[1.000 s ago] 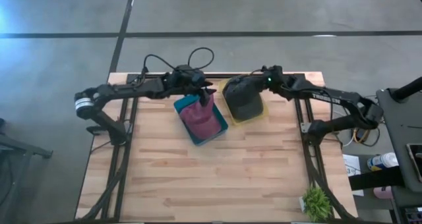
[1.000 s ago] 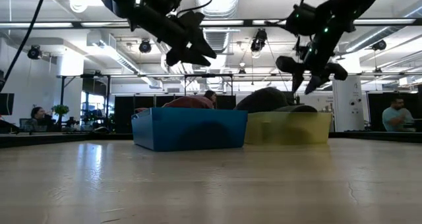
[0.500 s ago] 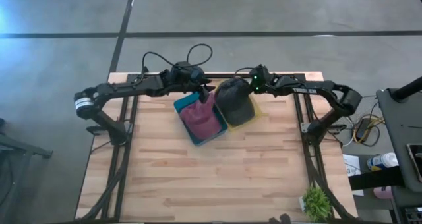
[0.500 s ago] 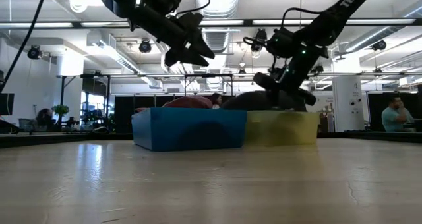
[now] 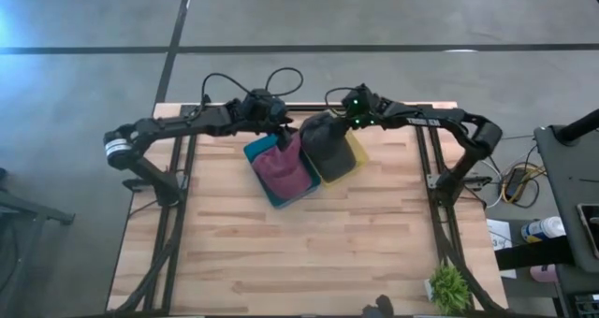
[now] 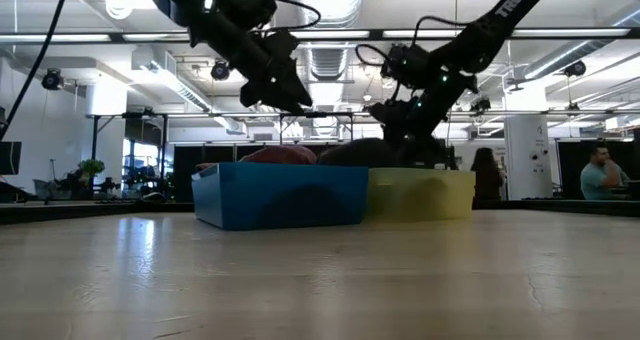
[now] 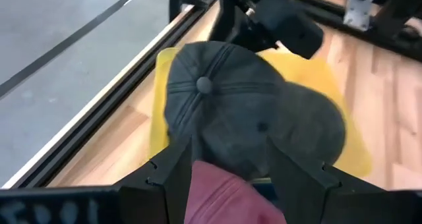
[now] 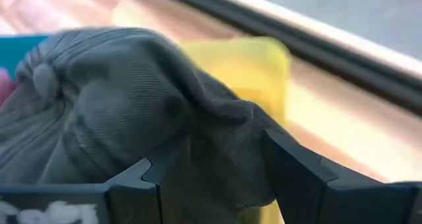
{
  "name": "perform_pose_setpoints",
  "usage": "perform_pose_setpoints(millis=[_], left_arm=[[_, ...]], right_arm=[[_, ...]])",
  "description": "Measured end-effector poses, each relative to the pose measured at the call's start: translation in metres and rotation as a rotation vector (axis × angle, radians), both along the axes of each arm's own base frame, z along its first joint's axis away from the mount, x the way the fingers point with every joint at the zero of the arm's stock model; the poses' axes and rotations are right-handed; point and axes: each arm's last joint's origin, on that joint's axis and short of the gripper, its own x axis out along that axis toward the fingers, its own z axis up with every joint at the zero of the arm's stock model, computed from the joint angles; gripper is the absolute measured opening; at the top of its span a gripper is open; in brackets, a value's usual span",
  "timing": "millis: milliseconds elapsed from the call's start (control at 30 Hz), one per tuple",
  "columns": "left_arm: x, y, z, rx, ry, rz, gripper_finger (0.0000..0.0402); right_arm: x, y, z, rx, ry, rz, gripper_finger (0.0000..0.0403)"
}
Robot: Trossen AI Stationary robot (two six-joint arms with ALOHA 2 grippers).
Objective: Pick & Place hat
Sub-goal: Put the black cap into the yellow bin
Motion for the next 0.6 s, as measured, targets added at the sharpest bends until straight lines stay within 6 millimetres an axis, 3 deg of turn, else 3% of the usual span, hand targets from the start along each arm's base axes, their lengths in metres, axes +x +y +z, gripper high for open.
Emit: perform_pose_setpoints(millis=[167, 300, 600], left_arm=[[-0.003, 0.004, -0.001, 0.002, 0.012, 0.015, 0.0186], [-0.003, 0.005, -0.001, 0.001, 0.012, 0.02, 0.0186], [-0.004, 0.006, -0.001, 0.009, 0.017, 0.035, 0.0186]], right_arm=[[0.015, -0.006, -0.023, 0.113, -0.006, 0.108, 0.0182], [0.03, -0.015, -0.027, 0.132, -0.027, 0.192, 0.0182], [0.039, -0.03, 0.005, -0.072, 0.141, 0.1, 0.0182]])
